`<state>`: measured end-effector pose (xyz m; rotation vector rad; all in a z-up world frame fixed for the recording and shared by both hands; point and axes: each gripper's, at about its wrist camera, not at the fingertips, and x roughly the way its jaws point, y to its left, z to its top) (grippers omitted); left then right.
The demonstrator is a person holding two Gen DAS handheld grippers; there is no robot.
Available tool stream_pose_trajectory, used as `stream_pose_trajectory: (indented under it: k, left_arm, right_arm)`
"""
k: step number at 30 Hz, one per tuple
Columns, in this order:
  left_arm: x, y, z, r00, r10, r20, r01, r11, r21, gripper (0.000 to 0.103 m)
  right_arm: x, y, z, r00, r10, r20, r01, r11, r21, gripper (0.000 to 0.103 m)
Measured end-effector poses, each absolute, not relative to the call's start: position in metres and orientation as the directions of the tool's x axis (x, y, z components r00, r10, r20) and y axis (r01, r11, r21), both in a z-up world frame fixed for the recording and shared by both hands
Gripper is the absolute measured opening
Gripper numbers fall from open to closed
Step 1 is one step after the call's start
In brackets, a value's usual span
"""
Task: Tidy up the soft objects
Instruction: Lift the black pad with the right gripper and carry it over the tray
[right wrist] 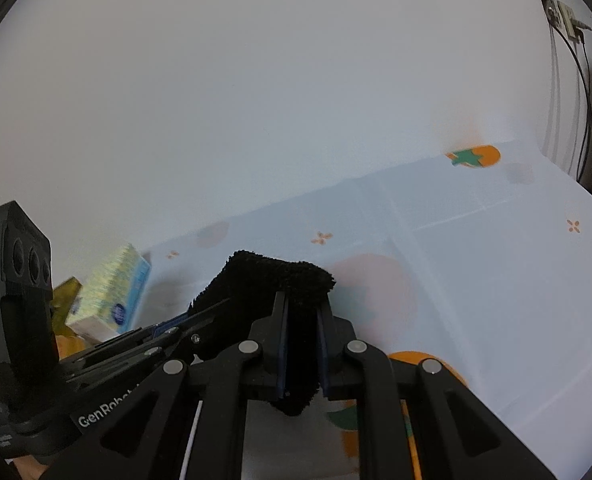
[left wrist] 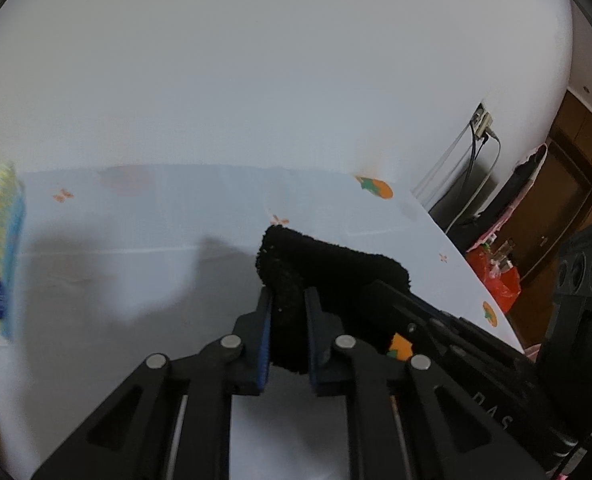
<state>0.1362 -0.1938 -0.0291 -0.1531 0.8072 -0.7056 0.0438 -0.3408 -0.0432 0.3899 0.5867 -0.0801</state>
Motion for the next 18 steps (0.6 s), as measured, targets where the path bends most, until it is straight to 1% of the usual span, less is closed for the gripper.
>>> stream_pose_trajectory:
  k: [7, 14, 18]
  left_arm:
    - [0.112, -0.164, -0.017, 0.545, -0.579, -0.606, 0.507, 0.804, -0.312, 0.012]
    - [0.081, -0.117, 0.004, 0.636, -0.53, -0.561, 0.486, 0.84, -0.243, 0.012]
    - [0.064, -0.084, 0.016, 0.698, -0.486, -0.526, 0.463, 0.867, -0.188, 0.012]
  right_arm:
    - [0.028, -0.306, -0.033, 0.852, 0.062, -0.52, 0.139, 0.931, 0.339, 0.014]
    - [0.003, -0.251, -0.017, 0.887, 0.08, -0.456, 0.069, 0.951, 0.302, 0.014]
    - [-0.003, -0.221, -0.008, 0.901, 0.12, -0.418, 0.027, 0.944, 0.328, 0.014]
